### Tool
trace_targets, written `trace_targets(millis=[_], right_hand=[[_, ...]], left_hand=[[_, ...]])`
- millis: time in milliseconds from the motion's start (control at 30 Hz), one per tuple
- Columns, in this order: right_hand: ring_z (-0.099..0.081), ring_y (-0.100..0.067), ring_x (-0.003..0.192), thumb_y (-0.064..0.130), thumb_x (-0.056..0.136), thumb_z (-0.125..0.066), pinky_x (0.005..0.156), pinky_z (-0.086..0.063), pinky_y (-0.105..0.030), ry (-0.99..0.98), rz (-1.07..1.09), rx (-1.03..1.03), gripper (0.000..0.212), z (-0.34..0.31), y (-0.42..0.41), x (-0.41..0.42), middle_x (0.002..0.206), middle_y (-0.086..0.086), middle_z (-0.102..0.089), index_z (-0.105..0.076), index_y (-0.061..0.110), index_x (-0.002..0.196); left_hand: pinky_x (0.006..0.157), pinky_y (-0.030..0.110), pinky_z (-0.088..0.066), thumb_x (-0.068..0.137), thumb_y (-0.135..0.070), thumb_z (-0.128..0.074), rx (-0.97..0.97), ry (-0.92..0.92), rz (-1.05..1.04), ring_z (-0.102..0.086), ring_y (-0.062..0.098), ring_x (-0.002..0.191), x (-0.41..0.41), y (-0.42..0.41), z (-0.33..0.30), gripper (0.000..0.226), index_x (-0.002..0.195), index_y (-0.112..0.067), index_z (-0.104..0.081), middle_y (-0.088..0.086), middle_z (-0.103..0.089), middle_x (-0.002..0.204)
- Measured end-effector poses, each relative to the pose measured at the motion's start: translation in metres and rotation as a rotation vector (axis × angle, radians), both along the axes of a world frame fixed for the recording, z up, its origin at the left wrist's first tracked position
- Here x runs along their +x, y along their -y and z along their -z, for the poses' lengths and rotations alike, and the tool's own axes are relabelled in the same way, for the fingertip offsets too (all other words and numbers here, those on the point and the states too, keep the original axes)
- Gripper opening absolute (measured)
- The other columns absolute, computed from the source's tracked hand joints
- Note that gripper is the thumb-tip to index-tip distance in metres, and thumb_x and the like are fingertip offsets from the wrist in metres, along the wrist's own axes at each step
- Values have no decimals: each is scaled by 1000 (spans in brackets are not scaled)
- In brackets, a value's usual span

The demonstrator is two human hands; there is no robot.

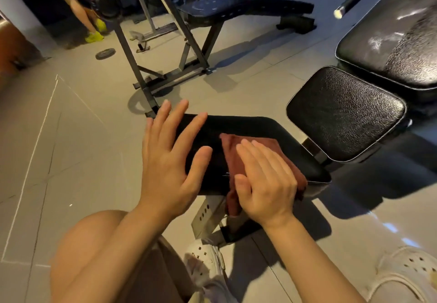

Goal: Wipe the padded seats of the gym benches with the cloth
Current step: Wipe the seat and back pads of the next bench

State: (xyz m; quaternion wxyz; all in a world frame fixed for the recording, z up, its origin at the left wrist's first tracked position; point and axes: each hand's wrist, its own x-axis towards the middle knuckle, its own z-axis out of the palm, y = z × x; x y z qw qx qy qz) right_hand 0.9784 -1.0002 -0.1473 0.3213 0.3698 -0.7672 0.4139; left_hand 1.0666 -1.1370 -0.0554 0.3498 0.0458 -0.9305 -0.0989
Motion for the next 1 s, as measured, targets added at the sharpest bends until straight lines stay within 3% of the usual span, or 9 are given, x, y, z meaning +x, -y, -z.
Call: trace_targets(millis=[100, 200, 267, 400, 467, 600, 700, 833, 1000], right_hand=[[-68, -33, 104, 31, 105, -26, 95, -50, -38, 244, 177, -135, 54, 34, -43, -28, 111, -15, -71, -71, 1, 111], [-67, -34, 99, 16, 98, -31, 96, -36, -23, 504, 243, -312, 45, 50, -59, -44, 105, -17, -72, -72, -1, 104], [-63, -34, 104, 23, 96, -29, 98, -34, -23, 612, 289, -460, 49, 53, -52, -44, 109, -17, -70, -71, -1, 104], [-44, -27, 129, 51, 91, -27, 104, -41, -37, 984, 490, -918, 64, 35, -19, -19, 146, -13, -42, -48, 12, 138], [-31, -24, 140, 55, 91, -22, 108, -40, -45, 1093, 532, -970, 68, 23, -3, -5, 159, -5, -20, -25, 26, 152], [1, -15, 151, 60, 93, -16, 120, -21, -51, 1138, 428, -963, 64, 1, 41, 41, 163, 10, 10, 8, 41, 149], [6, -16, 151, 60, 99, -16, 118, -20, -56, 860, 343, -887, 62, -18, 79, 86, 163, 9, 13, 15, 43, 150], [-2, -17, 151, 50, 103, -21, 120, -16, -55, 803, 358, -905, 61, -1, 71, 63, 163, 2, 0, -2, 25, 155], [-15, -15, 146, 39, 101, -27, 114, -20, -21, 1000, 525, -1124, 60, 17, 15, -3, 163, -4, -13, -17, 16, 155]], left_hand=[[115, 58, -19, 98, -44, -39, -199, 32, 69, -27, 29, 145, -8, 5, -6, 48, 135, -19, -55, 10, -43, 149], [113, 57, -26, 97, -46, -40, -199, 18, 92, -30, 28, 143, -11, 4, -6, 48, 131, -18, -59, 8, -48, 144], [114, 54, -27, 98, -47, -39, -207, 22, 108, -32, 29, 143, -11, 3, -5, 49, 131, -17, -60, 8, -50, 143], [118, 35, -23, 99, -47, -37, -205, 20, 113, -36, 29, 141, -11, 1, -6, 50, 128, -15, -62, 6, -54, 139], [118, 34, -22, 100, -45, -37, -205, 20, 113, -37, 30, 139, -11, -1, -6, 49, 128, -14, -62, 7, -55, 139], [117, 39, -26, 100, -41, -37, -204, 28, 122, -38, 31, 139, -10, -1, -5, 48, 131, -12, -60, 8, -55, 139], [116, 42, -27, 102, -40, -33, -208, 22, 134, -39, 33, 138, -9, 0, -7, 50, 132, -8, -58, 12, -55, 138], [114, 48, -28, 105, -37, -29, -230, 19, 145, -41, 35, 136, -9, -1, -6, 51, 133, -5, -57, 13, -55, 137], [112, 49, -31, 105, -35, -31, -248, -23, 143, -44, 37, 133, -10, 1, -4, 48, 130, -5, -59, 13, -58, 134]])
